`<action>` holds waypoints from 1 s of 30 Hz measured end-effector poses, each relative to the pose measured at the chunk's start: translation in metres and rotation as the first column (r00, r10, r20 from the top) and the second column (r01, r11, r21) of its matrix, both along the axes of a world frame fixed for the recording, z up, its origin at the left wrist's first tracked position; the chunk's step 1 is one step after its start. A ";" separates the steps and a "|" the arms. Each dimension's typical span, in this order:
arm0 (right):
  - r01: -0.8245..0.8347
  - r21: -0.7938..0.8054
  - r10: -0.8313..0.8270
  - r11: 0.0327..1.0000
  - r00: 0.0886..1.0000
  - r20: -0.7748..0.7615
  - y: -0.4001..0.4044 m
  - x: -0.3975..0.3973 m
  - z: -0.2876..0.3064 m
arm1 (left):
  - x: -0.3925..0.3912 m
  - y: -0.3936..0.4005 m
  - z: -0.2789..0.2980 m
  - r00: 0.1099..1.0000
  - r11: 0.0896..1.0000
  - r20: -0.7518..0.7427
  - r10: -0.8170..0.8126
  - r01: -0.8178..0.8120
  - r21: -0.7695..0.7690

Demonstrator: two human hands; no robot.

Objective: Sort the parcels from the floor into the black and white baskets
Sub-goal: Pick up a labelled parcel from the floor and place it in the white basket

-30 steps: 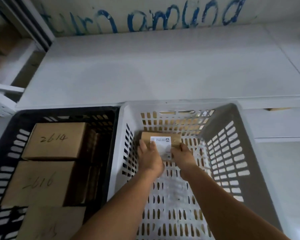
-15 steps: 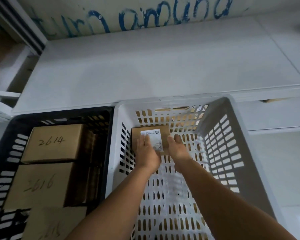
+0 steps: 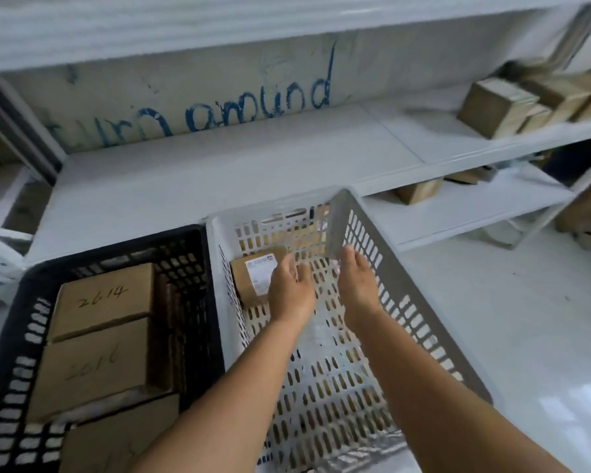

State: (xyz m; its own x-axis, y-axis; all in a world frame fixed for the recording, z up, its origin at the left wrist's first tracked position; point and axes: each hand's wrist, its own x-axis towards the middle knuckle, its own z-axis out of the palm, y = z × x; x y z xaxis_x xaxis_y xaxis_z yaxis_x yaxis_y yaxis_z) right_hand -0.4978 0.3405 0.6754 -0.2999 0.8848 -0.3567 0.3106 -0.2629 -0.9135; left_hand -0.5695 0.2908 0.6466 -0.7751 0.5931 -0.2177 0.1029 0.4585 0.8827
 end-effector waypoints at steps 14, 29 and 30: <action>0.550 -0.057 -0.553 0.833 0.825 -0.118 -0.086 0.218 0.025 | 0.204 -0.054 0.039 0.880 0.876 0.036 -0.473 0.465 0.132; 0.864 -0.102 -0.870 0.492 0.484 -0.095 -0.166 0.476 -0.014 | 0.455 -0.097 -0.011 0.613 0.628 0.172 -0.771 0.777 0.043; 0.878 -0.114 -0.885 0.466 0.458 -0.087 -0.172 0.495 -0.020 | 0.474 -0.103 -0.018 0.596 0.610 0.184 -0.782 0.792 0.032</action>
